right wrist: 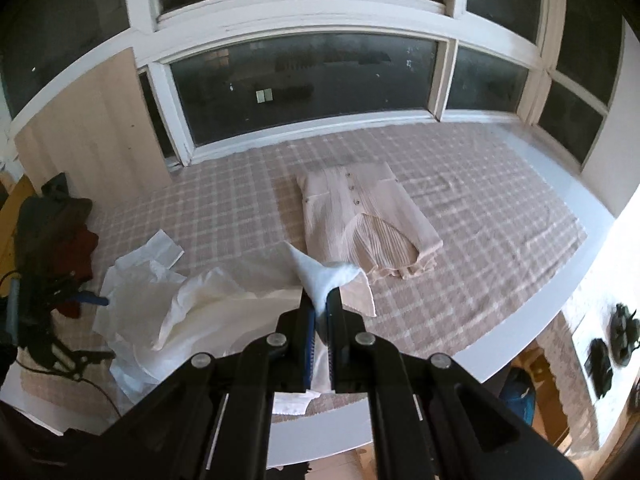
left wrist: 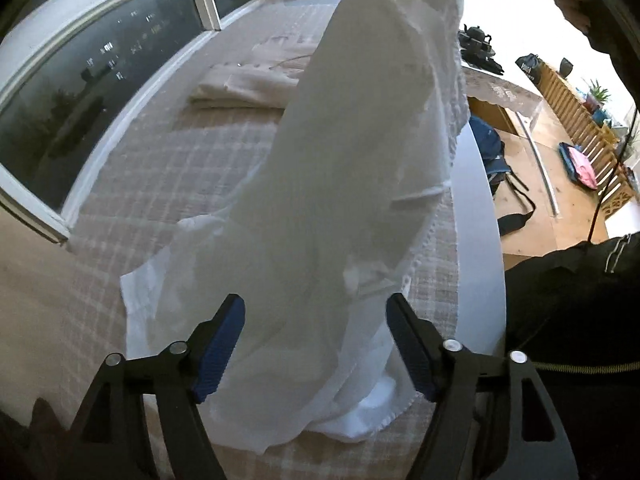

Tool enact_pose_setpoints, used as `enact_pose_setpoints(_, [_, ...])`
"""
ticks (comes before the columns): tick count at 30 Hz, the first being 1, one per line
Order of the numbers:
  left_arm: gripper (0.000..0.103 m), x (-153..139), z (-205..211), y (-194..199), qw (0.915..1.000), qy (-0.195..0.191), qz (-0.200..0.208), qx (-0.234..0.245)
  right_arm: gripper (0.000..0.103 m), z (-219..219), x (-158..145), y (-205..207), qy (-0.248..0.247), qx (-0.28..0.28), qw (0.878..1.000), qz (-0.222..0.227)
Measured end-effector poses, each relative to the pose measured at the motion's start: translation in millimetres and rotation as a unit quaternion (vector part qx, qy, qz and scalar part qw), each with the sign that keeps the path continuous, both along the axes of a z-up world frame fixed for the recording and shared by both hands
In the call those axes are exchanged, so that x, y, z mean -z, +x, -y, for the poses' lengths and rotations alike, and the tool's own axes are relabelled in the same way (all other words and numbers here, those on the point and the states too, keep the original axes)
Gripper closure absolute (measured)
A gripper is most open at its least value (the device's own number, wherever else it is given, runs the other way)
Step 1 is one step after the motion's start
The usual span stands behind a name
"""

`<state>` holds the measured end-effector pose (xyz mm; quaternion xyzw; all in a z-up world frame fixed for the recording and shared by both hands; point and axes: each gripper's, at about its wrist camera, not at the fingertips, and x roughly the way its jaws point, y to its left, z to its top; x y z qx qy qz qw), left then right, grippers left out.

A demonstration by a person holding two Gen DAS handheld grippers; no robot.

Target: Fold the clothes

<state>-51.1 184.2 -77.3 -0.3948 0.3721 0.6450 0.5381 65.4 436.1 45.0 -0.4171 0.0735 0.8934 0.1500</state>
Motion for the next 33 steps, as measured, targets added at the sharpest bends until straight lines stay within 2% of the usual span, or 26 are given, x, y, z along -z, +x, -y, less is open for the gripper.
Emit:
enact_pose_setpoints(1, [0.049,1.6,-1.5,-2.4,1.0000,-0.002,0.004,0.003,0.098,2.9,-1.2,0.8,0.004,-0.002,1.000,0.000])
enact_pose_setpoints(2, [0.055,3.2,-3.0,-4.8,0.9999,-0.004,0.009,0.007,0.098,5.2,-2.0,1.8,0.006,-0.004,1.000,0.001])
enact_pose_setpoints(4, [0.085,3.6,-2.1,-10.1,0.9997,-0.009,0.020,0.013,0.098,7.5,-2.2,4.0,0.008,-0.004,1.000,0.002])
enact_pose_setpoints(6, [0.101,3.6,-1.3,-17.2,0.9993,-0.010,0.034,0.015,0.098,8.5,-2.2,5.7,0.007,-0.002,1.000,0.003])
enact_pose_setpoints(11, [0.101,-20.8,13.2,-39.8,0.9981,0.026,0.055,-0.013,0.098,7.6,-1.8,7.9,0.004,0.005,1.000,0.002])
enact_pose_setpoints(15, [0.101,-51.3,22.6,-53.6,0.9971,0.059,0.039,-0.028,0.098,3.1,-4.4,6.7,0.006,0.011,1.000,0.001])
enact_pose_setpoints(19, [0.102,-75.9,27.4,-73.8,0.9955,0.077,0.001,-0.056,0.098,-5.9,-9.9,3.4,-0.006,0.021,1.000,-0.006])
enact_pose_setpoints(23, [0.102,-79.5,32.4,-73.8,0.9955,0.077,-0.011,-0.054,0.098,-3.9,-10.6,0.9,-0.003,0.020,1.000,-0.005])
enact_pose_setpoints(26, [0.102,-84.1,34.0,-65.1,0.9952,0.085,-0.003,-0.048,0.098,-4.8,-8.7,-0.2,0.000,0.020,1.000,-0.001])
enact_pose_setpoints(29, [0.102,-83.0,38.0,-35.2,0.9961,0.073,-0.045,-0.021,0.098,-10.7,-7.9,-1.6,-0.007,0.022,1.000,-0.001])
enact_pose_setpoints(30, [0.102,-76.1,38.7,-24.2,0.9962,0.067,-0.053,-0.013,0.098,-12.3,-8.2,-2.0,-0.013,0.022,1.000,-0.002])
enact_pose_setpoints(33, [0.095,-33.9,36.2,0.6,0.9990,0.030,-0.031,0.010,0.098,-15.4,-7.2,-6.8,-0.022,0.017,1.000,-0.004])
